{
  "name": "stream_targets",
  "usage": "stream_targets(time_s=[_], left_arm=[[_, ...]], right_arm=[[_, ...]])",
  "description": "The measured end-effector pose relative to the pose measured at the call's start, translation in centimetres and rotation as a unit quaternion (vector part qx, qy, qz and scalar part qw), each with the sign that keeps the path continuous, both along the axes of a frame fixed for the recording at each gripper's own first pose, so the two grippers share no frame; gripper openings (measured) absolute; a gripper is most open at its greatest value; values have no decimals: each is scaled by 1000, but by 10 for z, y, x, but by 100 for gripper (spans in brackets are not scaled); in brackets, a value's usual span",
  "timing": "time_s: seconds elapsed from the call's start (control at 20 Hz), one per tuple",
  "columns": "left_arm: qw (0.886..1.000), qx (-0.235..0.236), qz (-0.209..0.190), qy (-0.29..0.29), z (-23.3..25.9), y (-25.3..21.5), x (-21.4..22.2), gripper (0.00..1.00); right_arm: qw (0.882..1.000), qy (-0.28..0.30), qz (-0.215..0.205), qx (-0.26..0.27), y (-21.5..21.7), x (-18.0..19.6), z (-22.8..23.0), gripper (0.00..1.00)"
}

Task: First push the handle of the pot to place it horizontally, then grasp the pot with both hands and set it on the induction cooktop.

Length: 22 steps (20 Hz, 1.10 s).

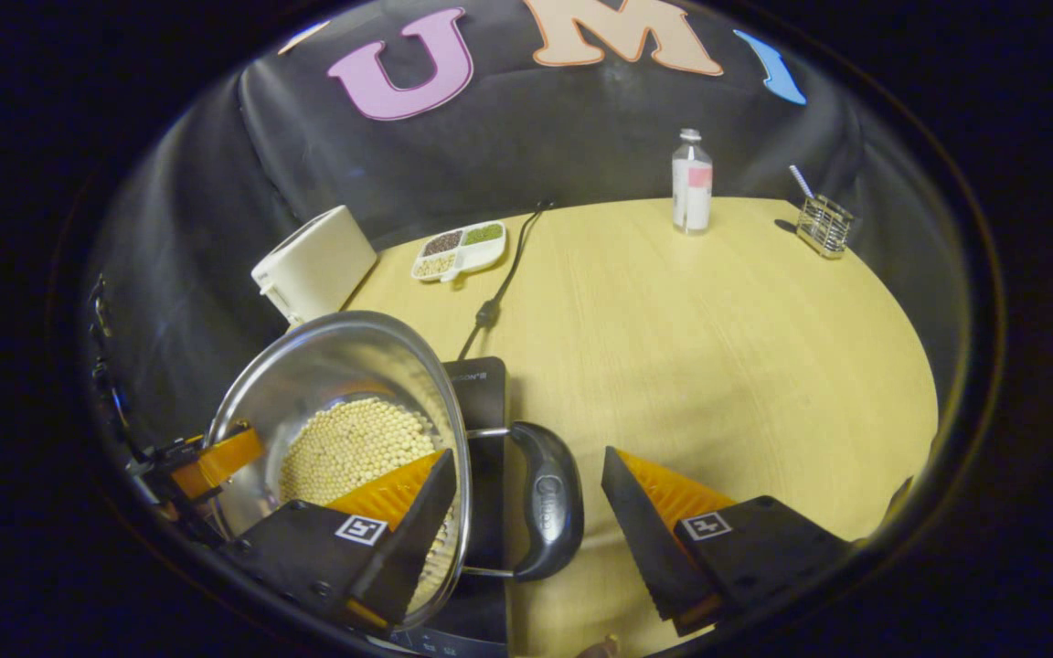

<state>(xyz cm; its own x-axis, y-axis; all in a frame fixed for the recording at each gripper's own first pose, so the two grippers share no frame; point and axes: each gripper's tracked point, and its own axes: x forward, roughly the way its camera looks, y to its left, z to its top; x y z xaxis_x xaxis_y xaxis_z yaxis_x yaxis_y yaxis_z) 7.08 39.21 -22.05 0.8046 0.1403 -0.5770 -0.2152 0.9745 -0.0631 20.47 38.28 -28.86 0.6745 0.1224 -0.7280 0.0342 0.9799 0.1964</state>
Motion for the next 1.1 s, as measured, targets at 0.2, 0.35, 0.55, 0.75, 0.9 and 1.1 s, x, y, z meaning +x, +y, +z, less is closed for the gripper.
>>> stream_targets(time_s=[0.2, 0.35, 0.55, 0.75, 0.9, 1.1], left_arm=[[999, 24, -4, -32, 18, 3, 6, 98], [996, 43, -8, -72, 42, 0, 10, 98], [987, 87, 3, -136, 87, -2, 8, 98], [974, 122, 3, -191, 145, -24, -4, 97], [962, 151, -5, -227, 186, -61, -10, 94], [950, 147, 6, -275, 232, -127, -20, 96]], right_arm=[[1000, -21, 3, 2, -3, 5, 12, 100], [998, -57, 8, 15, -2, 10, 37, 100], [994, -110, 7, 19, -17, 16, 80, 94], [984, -175, 21, 24, -36, 14, 136, 94], [974, -221, 36, 28, -53, 9, 176, 94], [955, -285, 69, 33, -87, -3, 226, 94]])
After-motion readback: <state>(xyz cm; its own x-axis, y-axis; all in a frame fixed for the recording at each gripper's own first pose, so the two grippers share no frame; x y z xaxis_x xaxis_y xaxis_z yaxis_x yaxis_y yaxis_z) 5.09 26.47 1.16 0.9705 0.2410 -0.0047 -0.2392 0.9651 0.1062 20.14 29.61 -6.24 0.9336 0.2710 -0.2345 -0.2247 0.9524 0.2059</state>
